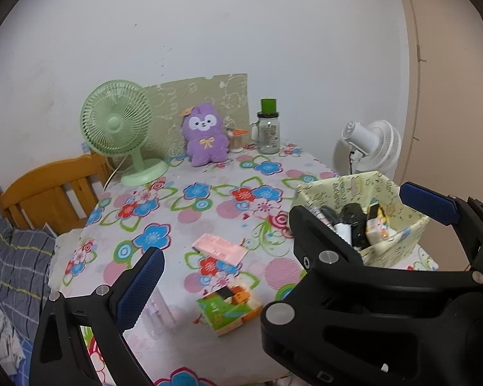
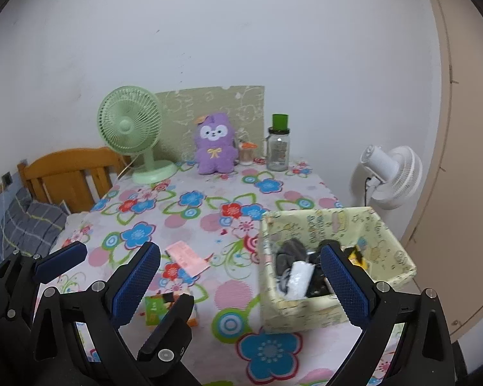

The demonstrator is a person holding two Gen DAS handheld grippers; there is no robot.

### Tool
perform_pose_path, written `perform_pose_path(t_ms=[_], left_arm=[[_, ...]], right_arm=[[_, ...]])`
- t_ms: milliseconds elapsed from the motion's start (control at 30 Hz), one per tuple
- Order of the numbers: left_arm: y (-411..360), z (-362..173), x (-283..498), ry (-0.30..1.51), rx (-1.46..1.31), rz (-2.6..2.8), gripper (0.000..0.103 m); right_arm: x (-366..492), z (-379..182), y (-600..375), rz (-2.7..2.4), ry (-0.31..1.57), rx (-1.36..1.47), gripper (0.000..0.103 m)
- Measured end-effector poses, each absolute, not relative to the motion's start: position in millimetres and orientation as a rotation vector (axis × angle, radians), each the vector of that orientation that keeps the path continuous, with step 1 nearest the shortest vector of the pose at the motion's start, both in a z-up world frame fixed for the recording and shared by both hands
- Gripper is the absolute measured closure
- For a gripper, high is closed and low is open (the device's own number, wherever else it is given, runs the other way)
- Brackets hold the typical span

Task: Organize soft objects
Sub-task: 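Withdraw both grippers from the box toward the remaining table items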

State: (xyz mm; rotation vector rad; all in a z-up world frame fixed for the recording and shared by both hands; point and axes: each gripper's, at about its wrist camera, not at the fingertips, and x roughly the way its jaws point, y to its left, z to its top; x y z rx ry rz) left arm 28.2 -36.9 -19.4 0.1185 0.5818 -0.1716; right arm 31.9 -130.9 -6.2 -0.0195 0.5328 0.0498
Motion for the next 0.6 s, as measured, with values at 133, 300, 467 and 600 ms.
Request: perform_pose_path(t_ms=[133,300,467,600], left_arm=[[-26.0,-27.5,29.2,0.590,0.117,-0.156,0.002],[-10.4,-40.6,31.9,0.613,0.102,-0.140,0.002],[2.9,-55.6,36.1,0.631,0.090,-0.133,0.002],[12.5,-67.6,40.6,0.657,0.085,-0.121,0.002]], right_arm=[[34.3,-15.3,-118.0,0.069,0.539,-0.022,0.002],[37.3,-28.0,-105.2,0.097,0.553,-0.012,0.002],[41.6,-42.7,-91.9,0.121,0.560,-0.024,0.002],[45.3,-54.4,-83.6,0.134,0.565,-0.020,0.002]])
